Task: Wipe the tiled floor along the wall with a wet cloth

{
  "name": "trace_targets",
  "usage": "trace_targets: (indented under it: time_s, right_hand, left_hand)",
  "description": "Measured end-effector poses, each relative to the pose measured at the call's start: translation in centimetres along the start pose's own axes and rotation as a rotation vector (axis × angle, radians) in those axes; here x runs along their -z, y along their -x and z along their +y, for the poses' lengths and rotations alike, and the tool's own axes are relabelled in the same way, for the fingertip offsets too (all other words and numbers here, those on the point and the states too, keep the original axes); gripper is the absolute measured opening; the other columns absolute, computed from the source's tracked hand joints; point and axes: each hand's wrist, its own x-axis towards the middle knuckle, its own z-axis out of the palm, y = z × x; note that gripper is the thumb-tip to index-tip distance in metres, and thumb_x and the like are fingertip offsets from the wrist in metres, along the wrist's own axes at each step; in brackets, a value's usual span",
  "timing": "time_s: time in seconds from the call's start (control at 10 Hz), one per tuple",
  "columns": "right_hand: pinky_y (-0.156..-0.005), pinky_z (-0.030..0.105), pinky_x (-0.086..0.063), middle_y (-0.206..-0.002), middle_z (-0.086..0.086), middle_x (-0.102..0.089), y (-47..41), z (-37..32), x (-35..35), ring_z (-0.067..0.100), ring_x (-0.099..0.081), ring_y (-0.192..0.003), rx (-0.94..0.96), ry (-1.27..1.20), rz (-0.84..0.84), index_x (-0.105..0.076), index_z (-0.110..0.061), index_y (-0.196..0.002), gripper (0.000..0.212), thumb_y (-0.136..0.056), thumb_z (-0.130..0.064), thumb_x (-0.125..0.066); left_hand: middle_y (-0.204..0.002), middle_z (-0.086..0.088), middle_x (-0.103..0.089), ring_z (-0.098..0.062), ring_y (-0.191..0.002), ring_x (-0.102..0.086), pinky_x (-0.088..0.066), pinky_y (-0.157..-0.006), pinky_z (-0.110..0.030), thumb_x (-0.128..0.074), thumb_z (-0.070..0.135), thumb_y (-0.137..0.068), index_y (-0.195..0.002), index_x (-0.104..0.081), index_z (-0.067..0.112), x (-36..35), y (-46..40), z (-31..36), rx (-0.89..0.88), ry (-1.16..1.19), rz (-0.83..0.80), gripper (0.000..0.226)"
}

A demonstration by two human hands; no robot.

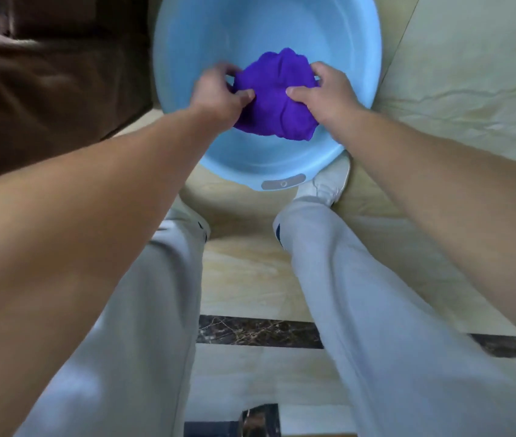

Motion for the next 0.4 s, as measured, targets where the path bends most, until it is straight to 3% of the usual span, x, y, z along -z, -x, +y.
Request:
trace_targets:
  time_s: [0.1,0.2,0.4]
  right_hand:
    - [-0.091,0.029,-0.054,-0.119,0.001,-0.068,-2.3,1.2,-2.0,0.018,-0.066,-0.106,0.032,0.102,0.106,-0.063,-0.018,-0.123,0.043,-0.082,-0.030,-0.071]
    - [-0.073,0.011,-0.048,-0.131,-0.001,-0.058,-3.3,1.9,-3.1,0.012,-0.060,-0.109,0.034,0.094,0.142,-0.054,-0.024,-0.135,0.053,-0.084,-0.027,-0.070]
    - [-0.080,0.026,-0.048,-0.139,0.004,-0.048,0.5,-0.2,-1.6,0.019,-0.059,-0.105,-0.043,0.230,0.158,-0.046,-0.025,-0.142,0.064,-0.081,-0.023,-0.065]
  left_hand:
    - [-0.104,-0.004,-0.067,-0.027,-0.104,-0.067,-0.055,-0.091,-0.036,-0.066,0.027,-0.089,-0.135,-0.053,0.025,-1.4,-2.3,-1.7,0.021,-0.048,0.056,0.048]
    - [-0.122,-0.007,-0.066,-0.029,-0.109,-0.063,-0.051,-0.093,-0.033,-0.065,0.027,-0.086,-0.144,-0.040,0.024,-1.9,-3.6,-2.6,-0.012,-0.155,-0.019,0.063]
    - [-0.143,-0.013,-0.052,-0.033,-0.129,-0.054,-0.046,-0.105,-0.038,-0.065,0.029,-0.086,-0.147,-0.038,0.020,0.6,-0.4,-0.7,-0.029,-0.311,-0.070,0.067]
